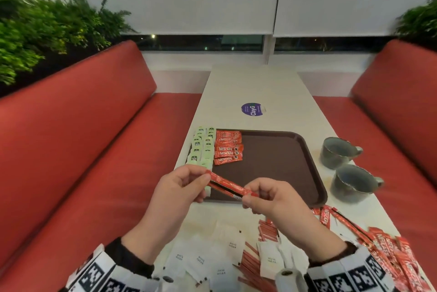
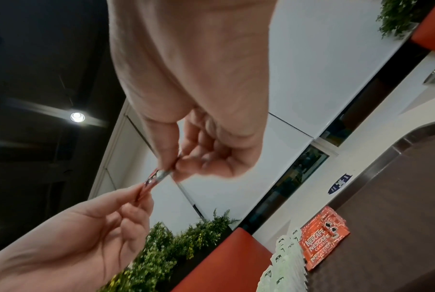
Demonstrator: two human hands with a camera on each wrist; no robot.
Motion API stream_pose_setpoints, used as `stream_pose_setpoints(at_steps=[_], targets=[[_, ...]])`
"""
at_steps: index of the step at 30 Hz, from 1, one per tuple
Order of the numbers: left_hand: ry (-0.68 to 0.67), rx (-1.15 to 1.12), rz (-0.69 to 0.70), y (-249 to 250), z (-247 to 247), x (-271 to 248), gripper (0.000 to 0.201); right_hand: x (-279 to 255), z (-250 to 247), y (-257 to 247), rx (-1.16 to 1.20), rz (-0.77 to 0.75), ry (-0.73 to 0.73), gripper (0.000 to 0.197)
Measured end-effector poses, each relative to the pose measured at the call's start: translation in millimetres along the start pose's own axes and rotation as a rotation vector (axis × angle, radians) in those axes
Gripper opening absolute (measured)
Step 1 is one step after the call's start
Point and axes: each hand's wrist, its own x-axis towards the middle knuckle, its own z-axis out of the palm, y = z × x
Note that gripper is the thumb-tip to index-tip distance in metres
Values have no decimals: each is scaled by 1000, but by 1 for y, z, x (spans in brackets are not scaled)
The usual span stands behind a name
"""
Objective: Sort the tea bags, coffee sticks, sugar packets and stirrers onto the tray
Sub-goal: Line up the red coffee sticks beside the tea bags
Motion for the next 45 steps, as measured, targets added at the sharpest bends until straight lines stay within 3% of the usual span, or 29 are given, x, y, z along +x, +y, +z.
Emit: stream_pose_setpoints(at_steps=[1, 3, 5, 6, 8, 10, 12, 16, 20, 23, 27, 30, 32, 33, 36, 39, 45], targets=[[-5, 2, 3, 3, 3, -1, 17, -1, -4, 3, -61, -81, 104, 12], [-38, -46, -12, 9, 8, -5, 28, -3, -17, 5, -279, -432, 333, 5], [-82, -173, -43, 15, 17, -10, 28, -6, -30, 12, -500, -809, 382, 9], [-95, -216, -41, 18, 23, -13, 23, -6, -35, 16, -569, -920, 369, 10], [-63, -154, 15, 20, 34, -16, 27, -6, -45, 20, -607, -1016, 364, 14], [1, -27, 93, 17, 42, -19, 38, -7, -50, 23, -582, -1019, 375, 15], [57, 24, 142, 15, 47, -26, 34, -9, -52, 23, -583, -1021, 377, 14], [94, 17, 88, 10, 47, -33, 23, -13, -49, 23, -590, -1072, 355, 15], [-3, 52, -56, 9, 43, -34, 39, -13, -48, 20, -531, -1000, 332, 18], [-139, 9, -152, 10, 37, -34, 31, -5, -45, 17, -561, -1003, 315, 19], [-176, 11, -226, 8, 26, -22, 13, 9, -38, 12, -600, -1029, 303, 17], [-232, 87, -271, -1, 19, -14, 12, 17, -29, 12, -596, -1004, 288, 17], [-214, 28, -289, -8, 17, -8, 14, 20, -16, 10, -439, -836, 364, 20], [-173, -25, -301, -12, 17, -5, 15, 20, -8, 7, -271, -671, 391, 25], [-36, -155, -346, -22, 16, 10, 11, 27, 14, -5, 144, -188, 282, 25], [-6, -156, -334, -28, 15, 25, 10, 45, 29, -7, 69, -91, 243, 6], [-49, -41, -273, -36, -6, 45, 16, 95, 39, 2, -60, -15, 222, 17]])
